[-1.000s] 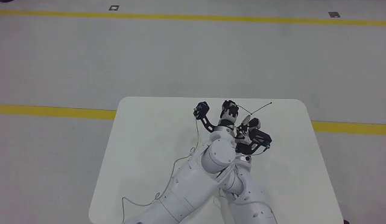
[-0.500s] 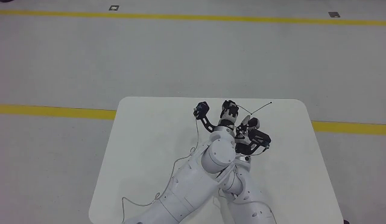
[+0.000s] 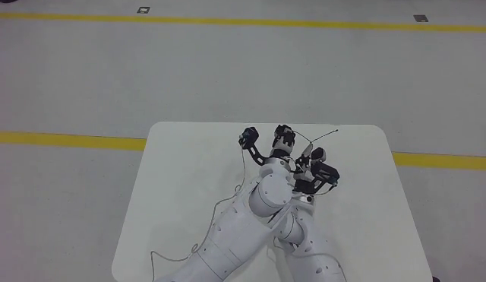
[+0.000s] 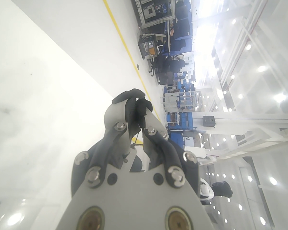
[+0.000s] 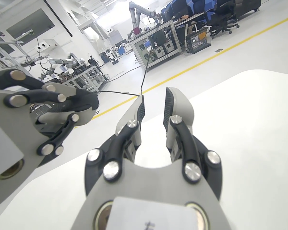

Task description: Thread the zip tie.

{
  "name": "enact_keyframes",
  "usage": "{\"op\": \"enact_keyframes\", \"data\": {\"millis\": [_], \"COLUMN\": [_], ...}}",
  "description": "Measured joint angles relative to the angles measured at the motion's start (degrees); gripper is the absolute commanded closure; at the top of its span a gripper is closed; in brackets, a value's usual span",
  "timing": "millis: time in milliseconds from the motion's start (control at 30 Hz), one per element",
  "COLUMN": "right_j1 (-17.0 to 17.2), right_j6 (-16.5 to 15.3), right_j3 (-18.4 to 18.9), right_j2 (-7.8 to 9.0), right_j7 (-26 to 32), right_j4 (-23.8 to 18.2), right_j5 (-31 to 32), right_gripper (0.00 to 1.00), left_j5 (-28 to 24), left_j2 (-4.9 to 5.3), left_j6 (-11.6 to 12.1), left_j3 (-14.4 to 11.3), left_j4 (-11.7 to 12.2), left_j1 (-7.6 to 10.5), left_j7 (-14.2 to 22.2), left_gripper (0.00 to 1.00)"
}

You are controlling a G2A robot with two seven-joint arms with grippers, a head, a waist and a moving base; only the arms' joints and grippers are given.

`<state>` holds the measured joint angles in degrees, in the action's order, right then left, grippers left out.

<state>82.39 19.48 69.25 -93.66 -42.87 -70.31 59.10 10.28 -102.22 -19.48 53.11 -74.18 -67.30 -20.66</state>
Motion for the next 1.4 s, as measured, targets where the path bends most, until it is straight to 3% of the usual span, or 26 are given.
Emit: {"op": "enact_keyframes", "data": {"millis": [300, 867, 1200, 1400], "right_j1": [-0.7, -2.1, -1.5, -2.0], "right_j6": [0.0, 0.0, 0.0, 0.0], "right_j3": [0.8, 1.3, 1.6, 1.7], "right_j2": [-0.67, -1.83, -2.33, -2.54], "right_j7": [0.4, 0.7, 1.1, 1.4], "right_j4": [1.4, 4.5, 4.2, 4.9], "right_j5": [0.5, 2.9, 4.7, 5.7], "right_gripper": [0.80, 0.79, 0.80, 0.81], "left_j5": [-0.7, -0.3, 2.3, 3.2], "left_j2": [-0.74, -0.81, -0.16, 0.02], "left_j6": [0.0, 0.0, 0.6, 0.2], "left_j3": [-0.1, -0.2, 1.6, 1.1], "left_j4": [2.0, 2.6, -0.5, -0.5], "left_j1": [1.03, 1.20, -0.65, -0.82], "left_j7": [-2.6, -3.9, -5.9, -6.0], "left_gripper": [1.00, 1.00, 1.00, 1.00]}}
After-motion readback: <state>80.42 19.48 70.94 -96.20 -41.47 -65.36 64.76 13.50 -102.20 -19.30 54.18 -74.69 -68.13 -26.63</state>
